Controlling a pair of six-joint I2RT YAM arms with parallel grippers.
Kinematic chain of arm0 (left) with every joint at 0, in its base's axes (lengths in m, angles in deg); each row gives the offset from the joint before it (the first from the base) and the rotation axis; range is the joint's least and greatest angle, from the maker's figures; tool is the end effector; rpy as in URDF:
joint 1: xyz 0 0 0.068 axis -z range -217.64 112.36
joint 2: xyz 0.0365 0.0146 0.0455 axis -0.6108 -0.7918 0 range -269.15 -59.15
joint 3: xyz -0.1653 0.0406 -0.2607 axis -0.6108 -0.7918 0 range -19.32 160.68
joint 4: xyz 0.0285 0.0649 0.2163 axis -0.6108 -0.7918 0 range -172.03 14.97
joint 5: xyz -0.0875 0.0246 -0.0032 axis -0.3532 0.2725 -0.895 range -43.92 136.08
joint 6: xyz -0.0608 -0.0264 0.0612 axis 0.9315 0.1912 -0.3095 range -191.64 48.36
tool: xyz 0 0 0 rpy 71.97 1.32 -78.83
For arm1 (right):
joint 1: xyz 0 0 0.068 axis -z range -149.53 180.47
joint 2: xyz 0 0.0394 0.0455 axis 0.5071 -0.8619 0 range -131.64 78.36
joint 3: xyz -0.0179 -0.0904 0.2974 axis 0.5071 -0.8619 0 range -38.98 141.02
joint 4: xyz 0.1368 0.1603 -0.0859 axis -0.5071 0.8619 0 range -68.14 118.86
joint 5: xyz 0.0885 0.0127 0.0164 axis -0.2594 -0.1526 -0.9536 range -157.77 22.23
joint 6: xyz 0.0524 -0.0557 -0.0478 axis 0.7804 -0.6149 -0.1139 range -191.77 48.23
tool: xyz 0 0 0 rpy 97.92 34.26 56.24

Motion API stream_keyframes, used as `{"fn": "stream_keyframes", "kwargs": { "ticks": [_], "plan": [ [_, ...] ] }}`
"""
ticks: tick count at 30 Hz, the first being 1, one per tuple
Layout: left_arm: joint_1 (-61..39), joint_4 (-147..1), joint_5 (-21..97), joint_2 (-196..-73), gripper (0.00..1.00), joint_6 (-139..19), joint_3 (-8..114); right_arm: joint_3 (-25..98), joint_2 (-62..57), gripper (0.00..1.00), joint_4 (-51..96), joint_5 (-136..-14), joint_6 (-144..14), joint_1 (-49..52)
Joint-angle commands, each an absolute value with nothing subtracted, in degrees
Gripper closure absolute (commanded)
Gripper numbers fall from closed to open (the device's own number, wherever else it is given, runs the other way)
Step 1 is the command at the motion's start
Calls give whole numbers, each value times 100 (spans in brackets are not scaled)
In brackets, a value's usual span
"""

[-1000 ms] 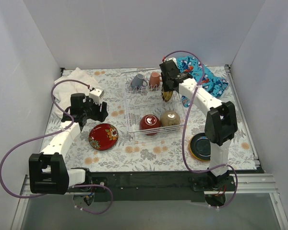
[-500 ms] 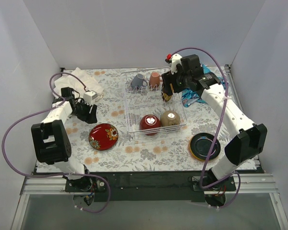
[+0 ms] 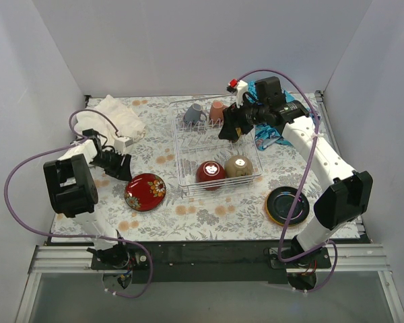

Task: Load the mixed dishes into the dish rack

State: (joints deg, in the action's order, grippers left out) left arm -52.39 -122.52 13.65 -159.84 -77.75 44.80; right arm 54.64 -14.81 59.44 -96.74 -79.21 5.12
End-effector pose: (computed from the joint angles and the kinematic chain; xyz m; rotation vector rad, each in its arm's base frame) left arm 0.2955 0.0330 0.1945 -0.1706 2.8308 -0.7845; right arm 0.3086 0.1894 0.3912 -0.8931 2.0330 0.7325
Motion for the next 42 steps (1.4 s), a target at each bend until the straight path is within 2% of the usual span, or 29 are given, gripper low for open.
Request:
{"fn": "stream_keyframes", "kwargs": {
  "ticks": [1, 7, 12, 16, 17, 20, 25, 31, 42],
  "plan": [
    [-5285, -12416, 978, -16084, 53, -8007, 4475, 5638, -1446, 19, 5842, -10011, -8020, 516],
    [-5153, -12601, 855, -16084, 54, -7831, 4406, 5374, -1533, 19, 5675, -10204, -7968, 516],
    [-4978, -12593, 1013, -16268, 60, -7824, 4256, 5593, -1806, 19, 5684, -10283, -7950, 516],
    [-4942, -12390, 1066, -16295, 74, -7665, 4255, 5795, -2016, 20, 5666, -10538, -7941, 516],
    [-4925, -12346, 1144, -16295, 86, -7639, 4264, 5813, -2113, 21, 5649, -10634, -7933, 507],
    [-4898, -12267, 1189, -16251, 100, -7568, 4325, 5936, -2297, 22, 5640, -10784, -7898, 489],
    [-4907, -12205, 1119, -15620, 100, -7866, 4352, 6173, -2570, 24, 5587, -11013, -7985, 314],
    [-4907, -12310, 505, -14240, 100, -8753, 4212, 6552, -2913, 24, 5649, -11399, -8345, -161],
    [-4889, -13286, -234, -12912, 100, -9220, 4457, 7307, -3668, 18, 5737, -11830, -8803, -1075]
  ]
}}
